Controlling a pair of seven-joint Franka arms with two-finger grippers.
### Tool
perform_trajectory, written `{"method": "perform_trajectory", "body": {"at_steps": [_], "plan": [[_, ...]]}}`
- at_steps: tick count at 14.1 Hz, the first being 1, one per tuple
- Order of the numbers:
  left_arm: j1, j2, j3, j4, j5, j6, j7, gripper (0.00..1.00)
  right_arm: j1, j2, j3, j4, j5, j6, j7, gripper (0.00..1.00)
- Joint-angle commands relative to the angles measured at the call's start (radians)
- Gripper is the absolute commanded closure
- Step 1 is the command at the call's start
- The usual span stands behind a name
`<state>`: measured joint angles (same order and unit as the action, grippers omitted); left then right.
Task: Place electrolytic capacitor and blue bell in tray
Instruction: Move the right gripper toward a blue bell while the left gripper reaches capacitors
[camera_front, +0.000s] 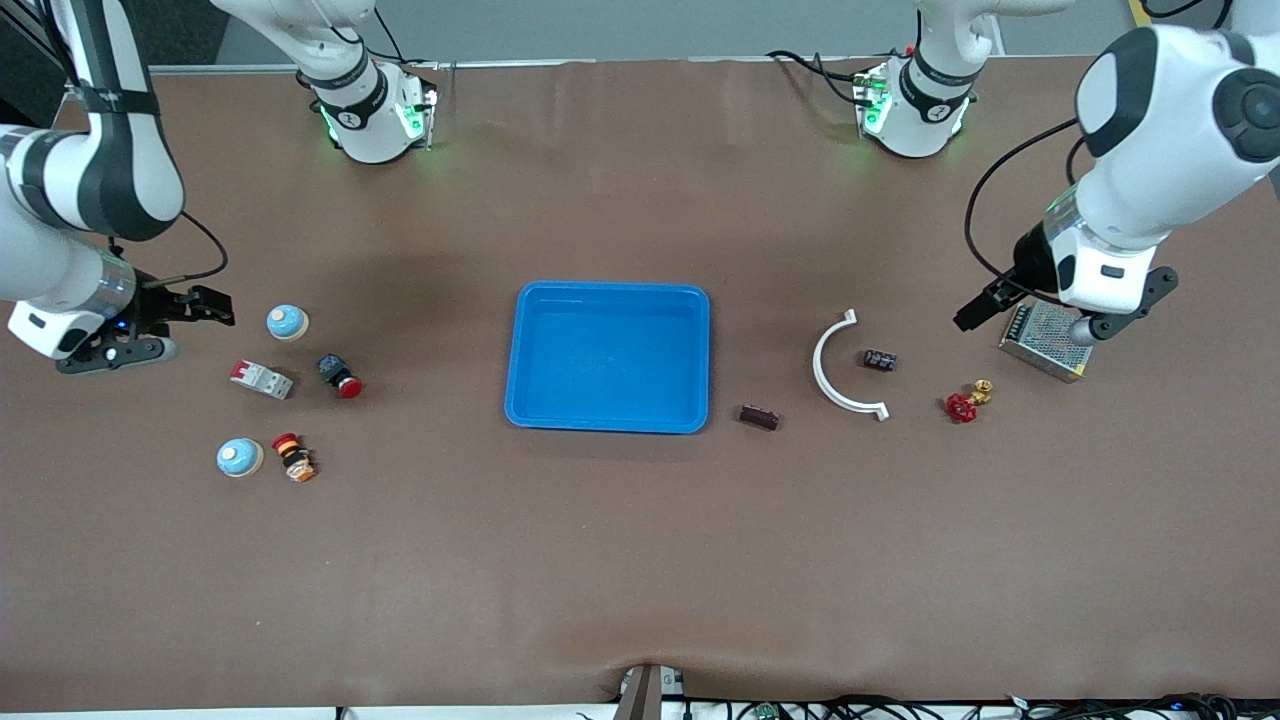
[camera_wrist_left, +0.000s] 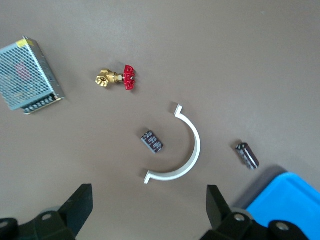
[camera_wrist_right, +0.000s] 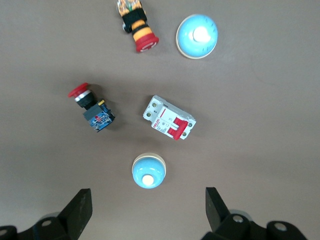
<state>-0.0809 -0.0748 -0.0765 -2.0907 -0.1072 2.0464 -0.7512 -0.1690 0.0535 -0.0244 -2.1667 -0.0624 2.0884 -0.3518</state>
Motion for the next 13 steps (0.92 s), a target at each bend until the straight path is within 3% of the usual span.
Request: {"method": "perform_trajectory", "body": {"at_steps": [1, 6, 9, 13], "plan": [[0.0, -0.037, -0.017, -0.13, -0.031, 0.141, -0.153, 0.0, -0.03, -0.049, 0.012, -0.103, 0.0, 0.053, -0.013, 0.0], [0.007, -0.016, -0.032, -0.196, -0.037, 0.195, -0.327, 0.0, -0.046, -0.046, 0.012, -0.203, 0.0, 0.154, -0.013, 0.0], [0.007, -0.005, -0.034, -0.25, -0.037, 0.308, -0.479, 0.0, -0.063, -0.04, 0.012, -0.28, 0.0, 0.287, -0.029, 0.0], [-0.006, 0.084, -0.037, -0.256, -0.037, 0.426, -0.626, 0.0, -0.081, 0.008, 0.012, -0.305, 0.0, 0.384, -0.027, 0.0]]}}
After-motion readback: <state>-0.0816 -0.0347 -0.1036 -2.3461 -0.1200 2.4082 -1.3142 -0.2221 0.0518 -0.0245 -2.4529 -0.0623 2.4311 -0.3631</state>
